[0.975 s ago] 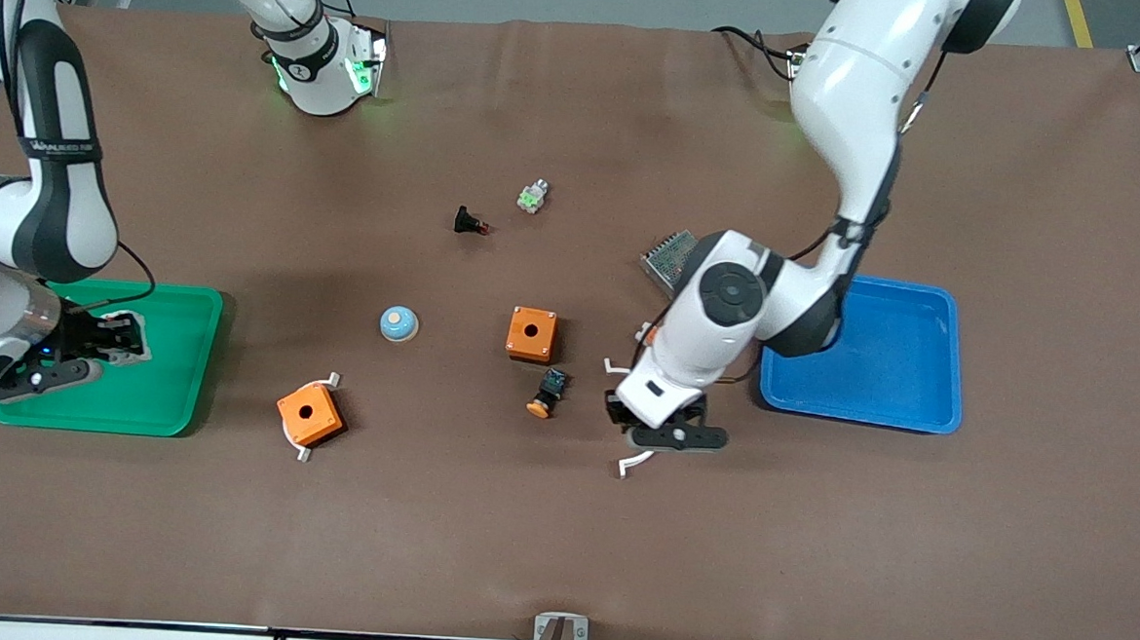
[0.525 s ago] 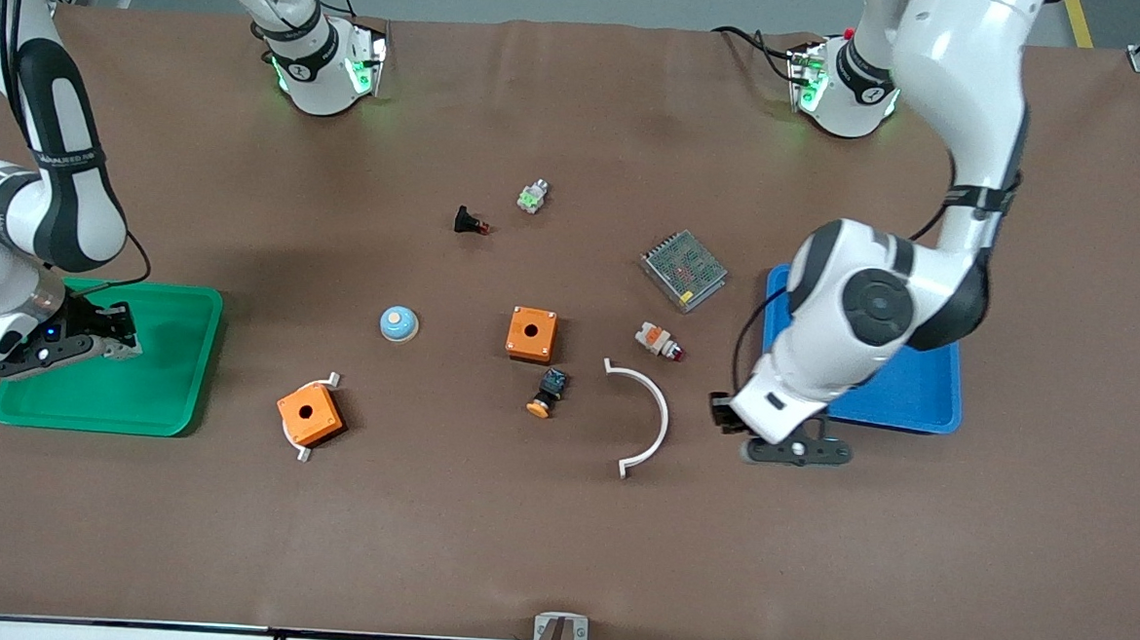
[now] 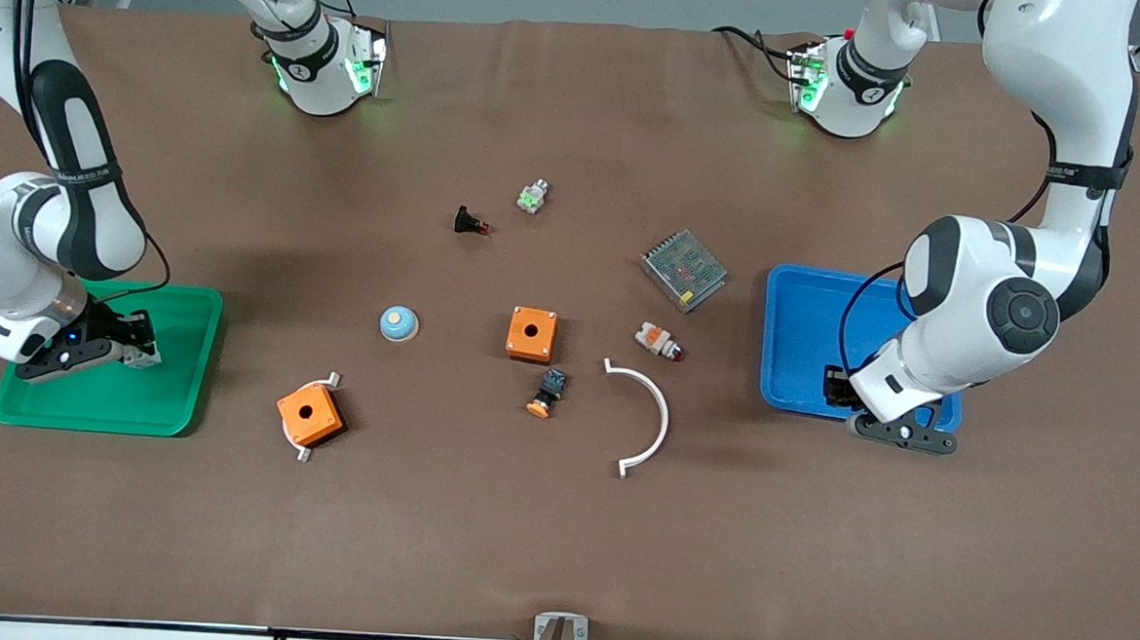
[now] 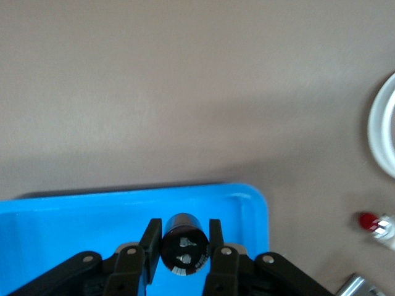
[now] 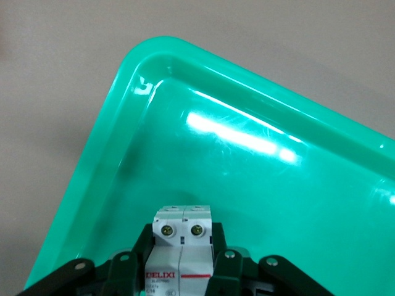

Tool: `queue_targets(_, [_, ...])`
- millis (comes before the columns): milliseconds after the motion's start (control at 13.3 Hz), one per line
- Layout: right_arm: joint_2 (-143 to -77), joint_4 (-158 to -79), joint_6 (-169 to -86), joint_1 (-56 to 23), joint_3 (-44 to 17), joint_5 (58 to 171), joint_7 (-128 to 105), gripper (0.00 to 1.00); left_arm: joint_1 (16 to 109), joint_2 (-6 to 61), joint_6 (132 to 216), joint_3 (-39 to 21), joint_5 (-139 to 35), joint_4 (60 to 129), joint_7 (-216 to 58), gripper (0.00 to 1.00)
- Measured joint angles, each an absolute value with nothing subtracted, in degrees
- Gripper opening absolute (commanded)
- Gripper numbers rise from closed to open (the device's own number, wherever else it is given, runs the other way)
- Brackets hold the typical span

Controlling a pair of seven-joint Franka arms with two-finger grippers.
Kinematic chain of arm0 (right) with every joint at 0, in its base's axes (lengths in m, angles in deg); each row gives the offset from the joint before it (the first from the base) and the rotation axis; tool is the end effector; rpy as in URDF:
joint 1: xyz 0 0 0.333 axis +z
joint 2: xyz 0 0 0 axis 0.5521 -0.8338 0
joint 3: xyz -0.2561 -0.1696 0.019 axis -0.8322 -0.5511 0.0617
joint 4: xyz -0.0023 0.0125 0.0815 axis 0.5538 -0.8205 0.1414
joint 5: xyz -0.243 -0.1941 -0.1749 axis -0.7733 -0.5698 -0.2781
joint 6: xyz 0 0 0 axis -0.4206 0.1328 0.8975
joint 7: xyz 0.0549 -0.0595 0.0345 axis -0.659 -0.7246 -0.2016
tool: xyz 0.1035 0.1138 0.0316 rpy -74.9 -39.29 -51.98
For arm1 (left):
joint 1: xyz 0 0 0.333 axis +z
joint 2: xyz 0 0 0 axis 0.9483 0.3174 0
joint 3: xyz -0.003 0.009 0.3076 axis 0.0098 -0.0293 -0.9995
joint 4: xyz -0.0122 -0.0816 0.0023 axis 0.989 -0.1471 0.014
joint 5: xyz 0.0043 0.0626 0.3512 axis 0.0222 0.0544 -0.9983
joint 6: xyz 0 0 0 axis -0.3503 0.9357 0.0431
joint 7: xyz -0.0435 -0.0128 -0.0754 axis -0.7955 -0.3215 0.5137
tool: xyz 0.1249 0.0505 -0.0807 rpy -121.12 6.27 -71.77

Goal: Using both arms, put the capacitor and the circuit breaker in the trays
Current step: 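Lower the breaker into the green tray while the left gripper carries the capacitor, then open the right gripper over the breaker while the left gripper releases the capacitor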

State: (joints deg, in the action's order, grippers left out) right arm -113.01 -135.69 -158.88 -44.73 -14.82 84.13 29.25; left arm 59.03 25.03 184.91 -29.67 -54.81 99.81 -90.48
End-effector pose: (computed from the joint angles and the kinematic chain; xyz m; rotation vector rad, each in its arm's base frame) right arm 0.5615 -0.1797 0.1993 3.0411 0.6329 0.1256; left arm 0.6003 -0.1125 0.2786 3.0593 -0.2957 0.0029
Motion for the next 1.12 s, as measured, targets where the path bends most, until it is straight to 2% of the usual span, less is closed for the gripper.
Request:
queue_targets(75, [-113.70,-135.68,-159.50,-44.73,-14.71,84.18,29.33,0.29,59.46,25.03,184.96,-29.66,-54.81,101.20,-91.76,0.00])
queue_targets(150, [-114.23,-135.62,-159.86,-44.73,-14.59,84.19,29.35,0.62,59.95,25.03,185.01,-29.67,-54.81,102.52,-93.39,0.00])
queue_targets(225, [-114.45,-135.50,-159.94,-44.73,-14.50,84.21,29.36,0.88,60.68,25.03,185.04,-29.66,-54.81,103.67,-95.13,0.00])
queue_targets(300, [-114.46,-135.31,-159.91,-44.73,-14.40,84.23,29.39,1.00,61.53,25.02,185.15,-29.67,-54.81,104.68,-96.96,0.00])
queue_targets(525, [-114.38,-133.41,-156.87,-44.72,-13.74,84.27,29.45,1.00,62.83,24.98,189.44,-29.66,-54.82,108.89,-100.07,0.00])
queue_targets(675, [-113.93,-128.63,-147.92,-44.62,-13.24,84.32,29.43,1.00,62.77,24.97,194.73,-29.45,-54.82,112.67,-100.40,0.02])
queue_targets(825, [-113.24,-121.86,-137.66,-44.27,-12.94,85.32,28.12,1.00,62.75,24.96,198.36,-29.34,-54.82,115.51,-101.49,0.14])
queue_targets(900, [-112.76,-119.07,-133.45,-43.74,-12.80,85.73,26.18,1.00,62.76,24.96,199.52,-29.34,-54.82,116.39,-101.72,0.35])
queue_targets(975, [-112.15,-116.97,-129.83,-42.91,-12.71,85.79,23.36,1.00,62.76,24.96,199.99,-29.34,-54.82,116.74,-101.99,0.62])
queue_targets(1125, [-110.56,-114.16,-123.62,-40.54,-12.54,85.85,16.09,1.00,62.75,24.63,200.42,-29.33,-54.82,116.63,-102.33,0.86])
